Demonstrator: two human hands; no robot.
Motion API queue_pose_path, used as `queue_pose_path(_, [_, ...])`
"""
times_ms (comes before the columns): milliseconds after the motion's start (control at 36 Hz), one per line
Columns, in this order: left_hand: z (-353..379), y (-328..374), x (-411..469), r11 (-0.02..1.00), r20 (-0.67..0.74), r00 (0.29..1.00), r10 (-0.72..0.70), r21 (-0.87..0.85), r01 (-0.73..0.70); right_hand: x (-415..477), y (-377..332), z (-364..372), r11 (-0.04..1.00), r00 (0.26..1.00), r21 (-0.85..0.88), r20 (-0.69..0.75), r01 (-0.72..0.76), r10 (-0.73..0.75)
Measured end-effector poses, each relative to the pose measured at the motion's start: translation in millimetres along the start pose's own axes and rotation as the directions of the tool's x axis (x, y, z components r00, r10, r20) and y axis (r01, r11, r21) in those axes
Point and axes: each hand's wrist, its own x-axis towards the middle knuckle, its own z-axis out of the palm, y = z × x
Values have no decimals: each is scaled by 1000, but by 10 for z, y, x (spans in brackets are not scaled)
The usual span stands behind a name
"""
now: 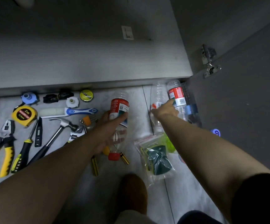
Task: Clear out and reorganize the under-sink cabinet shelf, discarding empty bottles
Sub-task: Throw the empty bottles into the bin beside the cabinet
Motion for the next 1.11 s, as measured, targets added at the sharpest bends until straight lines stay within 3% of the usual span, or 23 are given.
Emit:
queue_pose_path(83, [58,79,-100,1000,-2,1000,14,22,-14,-157,-63,-49,993,1000,117,14,14,-16])
queue_pose_path(194, [216,286,-372,994,16,997,82,70,-83,-487,-48,-296,908,996,419,64,28,-60])
queue_pose_path(333, [569,583,-914,949,142,973,181,235,-211,-1048,271,-812,800,985,594,73,85,-158])
queue_pose_path(500, [1152,774,-1667,884,220,964,152,407,-232,-1747,1030,-1512,661,982,744,40,94,-184])
queue_pose_path(583, [1496,820,-2011,846,271,948,167,454,-279,-2078,1549,-1814,506,984,862,58,36,-169])
queue_pose_path(667, [1854,790,-2347,779,342,925,165,530,-334,-2379,2201,-2045,472,984,880,30,57,-175])
queue_pose_path(778, [2317,607,-2784,653,450,893,22,670,-354,-2769,3091,-2248,482,987,875,31,50,-159])
queue_pose_path(917, [2710,283,-3082,557,483,869,-106,753,-351,-3069,3786,-2437,611,982,791,117,0,-151])
queue_pose_path(1028, [2987,-321,-3252,540,505,843,-186,769,-342,-3376,4439,-2569,719,963,690,240,-81,-122])
queue_pose_path(1111, [2991,-724,-3238,536,492,855,-164,772,-341,-3516,4736,-2635,811,932,565,354,-152,-72])
